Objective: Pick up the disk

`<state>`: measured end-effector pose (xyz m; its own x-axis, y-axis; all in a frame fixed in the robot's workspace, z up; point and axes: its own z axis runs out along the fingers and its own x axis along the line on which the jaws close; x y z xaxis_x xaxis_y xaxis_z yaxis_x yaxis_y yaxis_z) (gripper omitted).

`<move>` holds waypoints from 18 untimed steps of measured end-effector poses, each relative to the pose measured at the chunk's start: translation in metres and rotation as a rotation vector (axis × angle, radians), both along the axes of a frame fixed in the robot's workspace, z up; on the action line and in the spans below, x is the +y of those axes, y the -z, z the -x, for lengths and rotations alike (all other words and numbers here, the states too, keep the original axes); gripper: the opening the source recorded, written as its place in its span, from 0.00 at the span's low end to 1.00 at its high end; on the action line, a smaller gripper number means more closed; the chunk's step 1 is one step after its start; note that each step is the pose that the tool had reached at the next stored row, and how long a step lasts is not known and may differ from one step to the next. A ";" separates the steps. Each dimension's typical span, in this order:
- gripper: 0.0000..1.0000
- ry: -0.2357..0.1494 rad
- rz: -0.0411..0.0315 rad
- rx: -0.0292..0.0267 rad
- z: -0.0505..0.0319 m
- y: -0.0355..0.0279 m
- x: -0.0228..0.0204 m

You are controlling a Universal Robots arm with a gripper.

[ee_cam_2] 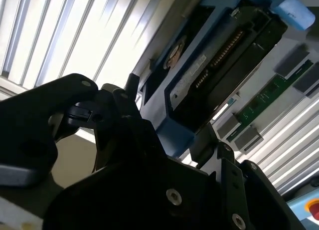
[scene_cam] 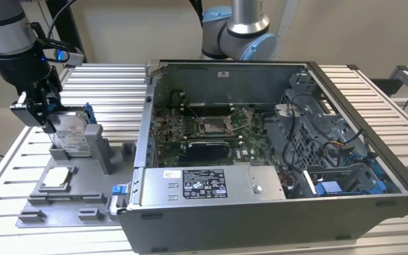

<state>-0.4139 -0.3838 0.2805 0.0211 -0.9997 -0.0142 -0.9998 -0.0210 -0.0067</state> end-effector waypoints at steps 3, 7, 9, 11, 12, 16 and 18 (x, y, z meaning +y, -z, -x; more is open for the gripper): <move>1.00 0.000 0.0002 0.0003 0.0001 0.0003 0.0000; 1.00 0.000 0.0000 0.0000 0.0001 0.0005 0.0001; 1.00 0.008 -0.0001 0.0001 0.0000 0.0007 0.0000; 1.00 0.022 0.0000 0.0000 0.0000 0.0010 0.0000; 1.00 0.028 0.0000 0.0000 0.0000 0.0012 0.0000; 1.00 0.032 0.0000 0.0001 0.0000 0.0012 0.0000; 1.00 0.032 0.0000 0.0001 0.0001 0.0012 0.0000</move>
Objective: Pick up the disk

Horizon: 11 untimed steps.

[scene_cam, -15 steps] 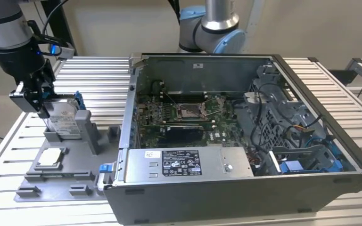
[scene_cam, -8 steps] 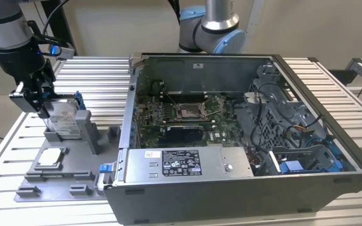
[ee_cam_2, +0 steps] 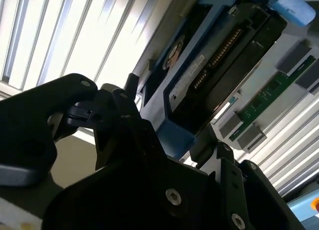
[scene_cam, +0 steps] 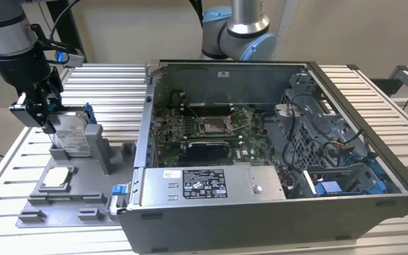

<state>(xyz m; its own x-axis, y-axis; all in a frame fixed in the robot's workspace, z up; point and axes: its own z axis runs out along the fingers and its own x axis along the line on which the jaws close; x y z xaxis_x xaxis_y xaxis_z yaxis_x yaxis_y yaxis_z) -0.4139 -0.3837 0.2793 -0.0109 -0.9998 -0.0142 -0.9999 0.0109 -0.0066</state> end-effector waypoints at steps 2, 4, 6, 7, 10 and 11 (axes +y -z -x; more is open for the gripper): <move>1.00 0.000 0.0000 0.0000 0.0000 0.0000 0.0000; 0.00 0.000 0.0000 0.0000 0.0000 0.0000 0.0000; 0.00 0.000 0.0000 -0.0001 0.0000 0.0000 0.0000; 0.00 0.000 0.0000 0.0000 0.0000 0.0000 0.0000; 0.00 0.000 0.0000 0.0000 0.0000 0.0000 0.0000; 0.00 0.000 0.0000 -0.0001 0.0000 0.0000 0.0000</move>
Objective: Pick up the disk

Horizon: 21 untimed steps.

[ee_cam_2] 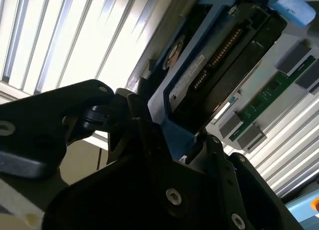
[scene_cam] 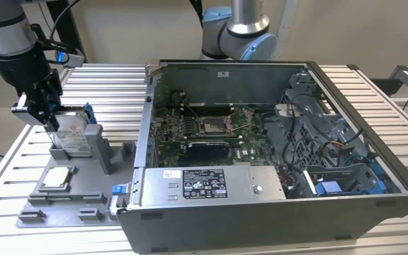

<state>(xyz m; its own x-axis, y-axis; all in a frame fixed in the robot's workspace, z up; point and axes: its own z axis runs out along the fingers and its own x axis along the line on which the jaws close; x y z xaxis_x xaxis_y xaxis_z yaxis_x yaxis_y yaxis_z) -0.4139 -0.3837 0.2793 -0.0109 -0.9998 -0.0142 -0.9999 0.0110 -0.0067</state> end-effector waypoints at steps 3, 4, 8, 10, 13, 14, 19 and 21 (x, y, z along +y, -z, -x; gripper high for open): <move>0.00 0.000 0.0001 0.0000 0.0000 0.0000 0.0000; 0.00 0.000 0.0001 0.0000 0.0000 0.0000 0.0000; 0.00 0.000 0.0001 0.0001 0.0000 0.0000 0.0000; 0.00 0.000 0.0001 0.0001 0.0000 0.0000 0.0000; 0.00 0.000 0.0001 0.0000 0.0000 0.0000 0.0000; 0.00 0.000 0.0000 0.0000 0.0000 0.0000 0.0000; 0.00 0.000 -0.0002 0.0000 0.0000 0.0000 0.0000; 0.00 0.000 -0.0024 -0.0002 0.0000 0.0001 -0.0009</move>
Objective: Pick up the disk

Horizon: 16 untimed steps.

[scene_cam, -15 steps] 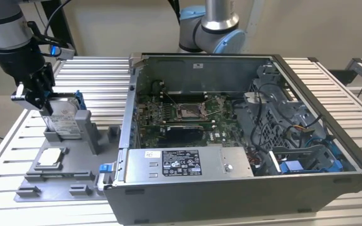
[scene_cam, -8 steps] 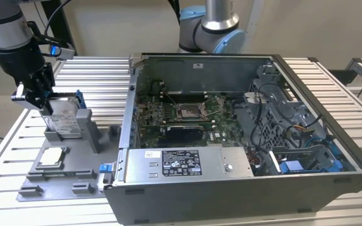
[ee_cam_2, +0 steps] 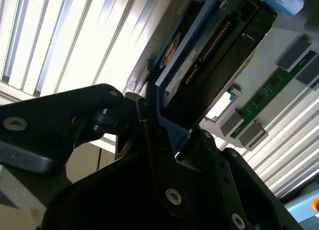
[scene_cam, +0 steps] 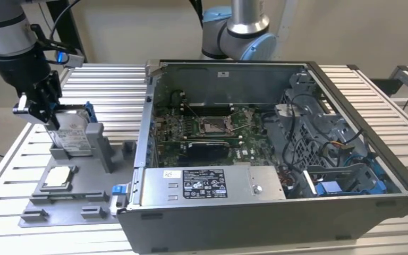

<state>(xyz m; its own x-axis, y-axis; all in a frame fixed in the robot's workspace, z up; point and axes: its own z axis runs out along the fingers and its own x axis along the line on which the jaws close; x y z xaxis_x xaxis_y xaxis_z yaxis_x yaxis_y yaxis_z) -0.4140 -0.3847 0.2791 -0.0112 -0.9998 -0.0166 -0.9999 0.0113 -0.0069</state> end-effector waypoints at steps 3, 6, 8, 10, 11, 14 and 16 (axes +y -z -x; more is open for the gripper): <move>0.00 0.000 -0.0055 0.0003 -0.0001 -0.0001 -0.0021; 0.00 0.000 -0.0061 0.0002 -0.0001 -0.0002 -0.0022; 0.00 0.000 -0.0077 0.0003 -0.0001 -0.0002 -0.0027; 0.00 0.000 -0.0078 0.0003 -0.0001 -0.0002 -0.0026; 0.00 0.000 -0.0078 0.0002 -0.0001 -0.0002 -0.0027; 0.00 0.000 -0.0079 0.0002 0.0000 -0.0003 -0.0027; 0.00 0.000 -0.0079 0.0001 -0.0001 -0.0008 -0.0027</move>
<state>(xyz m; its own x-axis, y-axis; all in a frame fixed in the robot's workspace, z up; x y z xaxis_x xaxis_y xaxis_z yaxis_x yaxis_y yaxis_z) -0.4139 -0.3874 0.2800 -0.0111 -0.9996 -0.0245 -0.9999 0.0113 -0.0067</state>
